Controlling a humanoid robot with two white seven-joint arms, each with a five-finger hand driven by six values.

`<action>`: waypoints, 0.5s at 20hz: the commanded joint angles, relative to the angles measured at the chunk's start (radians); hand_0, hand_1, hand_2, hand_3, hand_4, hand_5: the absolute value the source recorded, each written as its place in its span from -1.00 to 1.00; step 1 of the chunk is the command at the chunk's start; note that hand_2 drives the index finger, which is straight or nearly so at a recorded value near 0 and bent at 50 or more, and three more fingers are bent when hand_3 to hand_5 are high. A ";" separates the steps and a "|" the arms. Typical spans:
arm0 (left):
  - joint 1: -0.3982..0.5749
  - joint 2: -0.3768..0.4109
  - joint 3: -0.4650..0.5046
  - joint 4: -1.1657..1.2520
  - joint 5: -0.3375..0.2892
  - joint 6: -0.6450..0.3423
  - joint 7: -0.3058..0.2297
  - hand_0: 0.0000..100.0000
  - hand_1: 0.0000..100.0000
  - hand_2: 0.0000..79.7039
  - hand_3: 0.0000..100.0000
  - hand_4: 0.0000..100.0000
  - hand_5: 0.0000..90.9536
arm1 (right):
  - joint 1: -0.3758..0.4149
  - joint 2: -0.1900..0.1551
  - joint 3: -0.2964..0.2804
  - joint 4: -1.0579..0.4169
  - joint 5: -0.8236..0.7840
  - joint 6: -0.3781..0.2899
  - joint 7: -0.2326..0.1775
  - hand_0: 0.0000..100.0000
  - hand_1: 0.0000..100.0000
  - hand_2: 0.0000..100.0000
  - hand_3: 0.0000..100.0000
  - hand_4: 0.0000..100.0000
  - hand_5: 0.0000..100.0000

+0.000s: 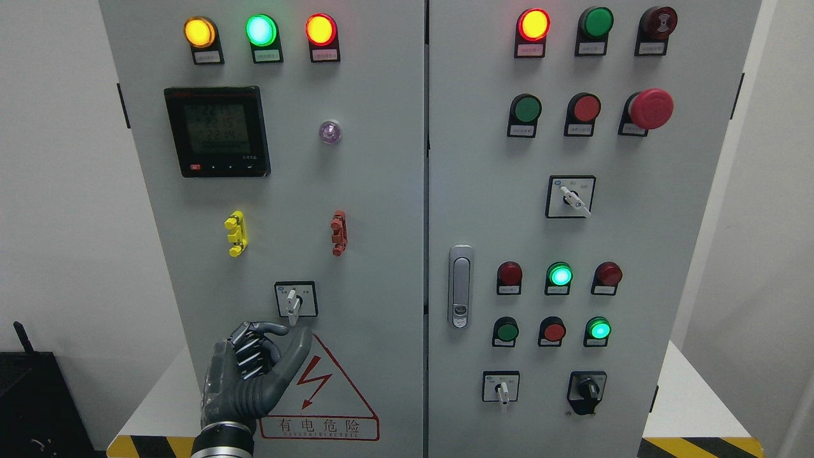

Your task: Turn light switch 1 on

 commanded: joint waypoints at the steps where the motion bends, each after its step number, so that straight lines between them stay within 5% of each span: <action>1: -0.012 -0.020 0.011 0.000 -0.025 0.018 0.001 -1.00 0.41 0.38 0.83 0.93 0.93 | 0.000 0.000 0.000 0.000 -0.025 0.001 0.001 -1.00 -1.00 -1.00 -1.00 -1.00 -1.00; 10: -0.013 -0.022 0.050 0.000 -0.022 0.020 0.010 -0.93 0.44 0.38 0.83 0.92 0.93 | 0.000 0.000 0.000 0.000 -0.025 0.001 0.001 -1.00 -1.00 -1.00 -1.00 -1.00 -1.00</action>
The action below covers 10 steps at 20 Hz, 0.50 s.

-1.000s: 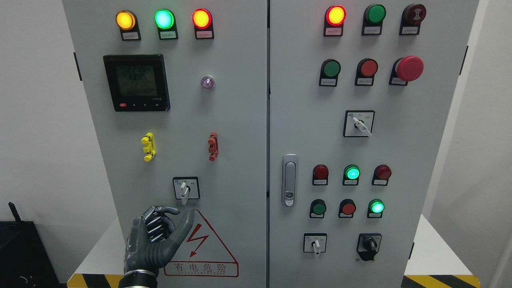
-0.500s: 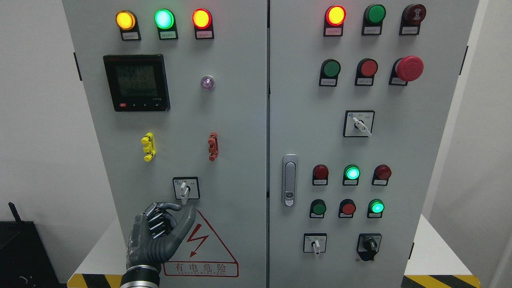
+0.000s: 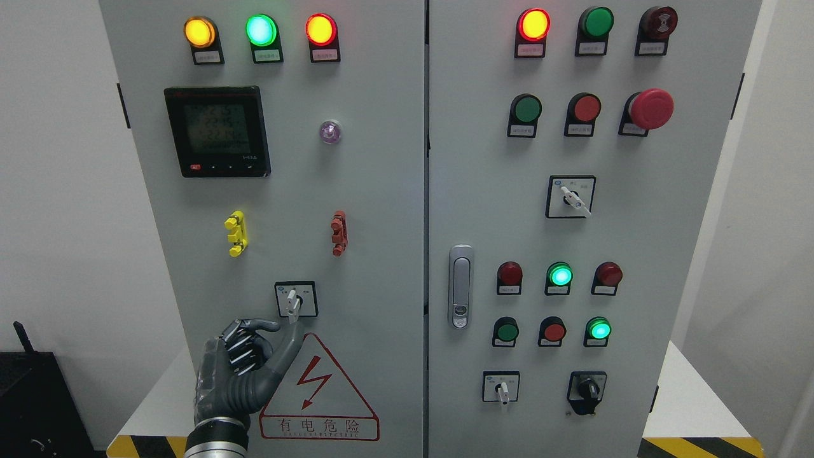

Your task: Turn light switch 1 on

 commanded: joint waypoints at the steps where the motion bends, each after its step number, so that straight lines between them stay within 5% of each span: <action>1: -0.004 -0.013 0.010 0.000 -0.022 0.002 0.001 -0.92 0.44 0.38 0.83 0.92 0.93 | 0.000 0.000 0.000 0.000 -0.025 0.001 0.001 -1.00 -1.00 -1.00 -1.00 -1.00 -1.00; 10: -0.030 -0.022 0.000 0.008 -0.022 0.008 -0.002 -0.90 0.44 0.39 0.83 0.91 0.93 | 0.000 0.000 0.000 0.000 -0.025 0.001 0.001 -1.00 -1.00 -1.00 -1.00 -1.00 -1.00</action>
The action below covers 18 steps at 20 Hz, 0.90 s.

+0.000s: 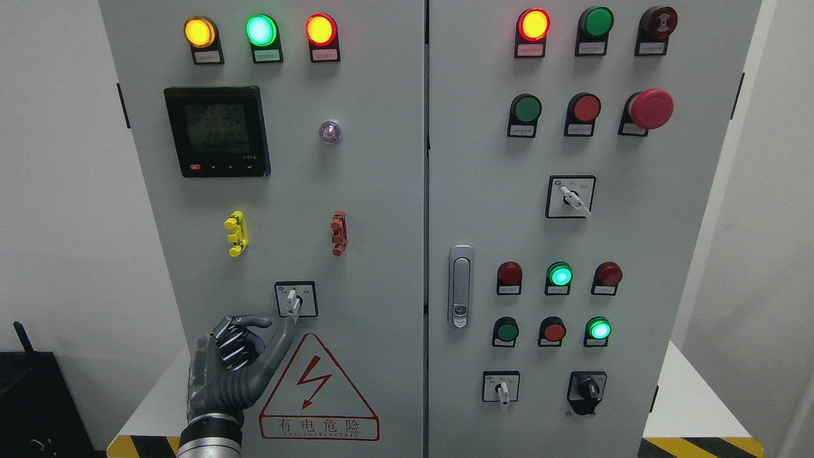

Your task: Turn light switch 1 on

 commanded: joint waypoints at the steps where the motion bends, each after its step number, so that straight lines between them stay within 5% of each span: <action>1: -0.017 -0.012 -0.011 0.006 -0.022 0.004 -0.003 -0.90 0.44 0.39 0.83 0.91 0.93 | 0.000 0.000 0.000 0.000 -0.025 -0.001 0.001 -1.00 -1.00 -1.00 -1.00 -1.00 -1.00; 18: -0.051 -0.021 -0.014 0.026 -0.064 0.059 -0.003 -0.87 0.43 0.43 0.86 0.92 0.94 | 0.000 0.000 0.000 0.000 -0.025 0.001 0.001 -1.00 -1.00 -1.00 -1.00 -1.00 -1.00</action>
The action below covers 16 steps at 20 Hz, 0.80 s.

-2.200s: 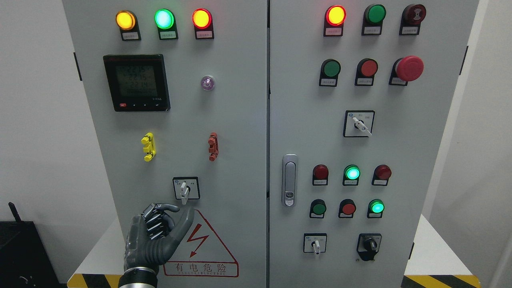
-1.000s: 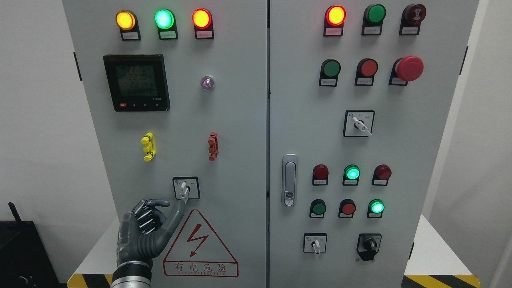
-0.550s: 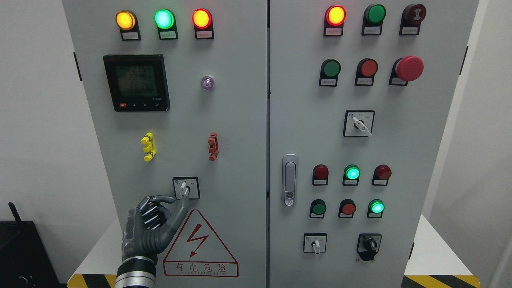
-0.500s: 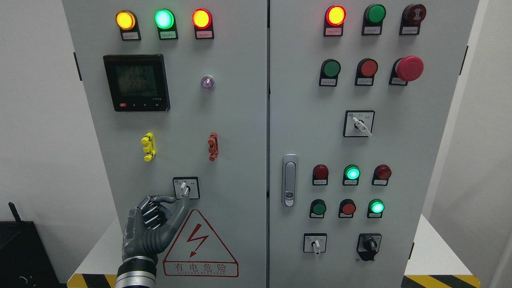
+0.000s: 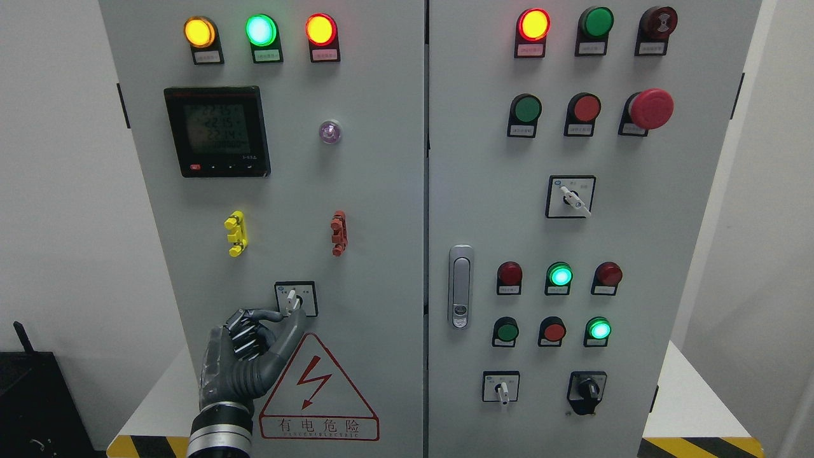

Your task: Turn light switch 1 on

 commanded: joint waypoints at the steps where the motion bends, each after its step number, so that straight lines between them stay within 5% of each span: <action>1: -0.012 -0.006 -0.004 0.007 -0.028 0.005 0.000 -0.87 0.43 0.43 0.87 0.92 0.94 | 0.000 0.000 0.000 0.000 -0.025 0.001 0.001 -1.00 -1.00 -1.00 -1.00 -1.00 -1.00; 16: -0.032 -0.010 -0.005 0.020 -0.028 0.053 -0.002 -0.85 0.40 0.49 0.92 0.97 0.93 | 0.000 0.000 0.000 0.000 -0.025 0.001 0.001 -1.00 -1.00 -1.00 -1.00 -1.00 -1.00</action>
